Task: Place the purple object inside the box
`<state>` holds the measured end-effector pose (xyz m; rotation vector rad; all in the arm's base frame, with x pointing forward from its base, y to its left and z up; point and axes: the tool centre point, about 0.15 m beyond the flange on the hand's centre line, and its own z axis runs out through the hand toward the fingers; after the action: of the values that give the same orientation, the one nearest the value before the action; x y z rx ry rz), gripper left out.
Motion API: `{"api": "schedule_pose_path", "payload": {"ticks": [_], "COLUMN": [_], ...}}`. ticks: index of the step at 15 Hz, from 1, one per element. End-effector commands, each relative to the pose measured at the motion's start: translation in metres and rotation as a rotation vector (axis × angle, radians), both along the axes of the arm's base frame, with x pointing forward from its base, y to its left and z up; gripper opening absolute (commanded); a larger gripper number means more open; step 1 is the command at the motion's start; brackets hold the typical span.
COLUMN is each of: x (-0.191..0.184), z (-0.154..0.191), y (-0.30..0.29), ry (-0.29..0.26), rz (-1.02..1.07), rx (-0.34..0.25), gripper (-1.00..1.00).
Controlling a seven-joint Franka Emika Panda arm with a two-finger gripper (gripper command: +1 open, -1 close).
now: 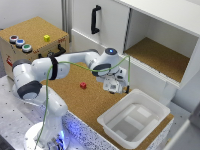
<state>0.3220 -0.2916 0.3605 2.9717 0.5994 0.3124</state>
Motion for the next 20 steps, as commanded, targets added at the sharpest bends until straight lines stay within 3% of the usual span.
{"api": "schedule_pose_path", "payload": {"ticks": [1,3,6,8,11,15,20], "x": [0.057,0.064,0.069,0.073,0.075,0.075,0.072], "z": [-0.019,-0.032,-0.065,-0.088,-0.108,-0.114,-0.123], "y": [-0.096,-0.126,-0.163,-0.172,-0.170,-0.169,-0.166], "ry": [0.144,0.182,0.222,0.226,0.224,0.225,0.258], "rz": [-0.064,-0.117,-0.113,-0.036,0.099,0.192,0.242], "rx": [0.118,0.114,0.173,0.208,0.214,0.167,0.148], "gripper": [-1.00,-1.00,-1.00,-1.00,-1.00,-1.00,-1.00]}}
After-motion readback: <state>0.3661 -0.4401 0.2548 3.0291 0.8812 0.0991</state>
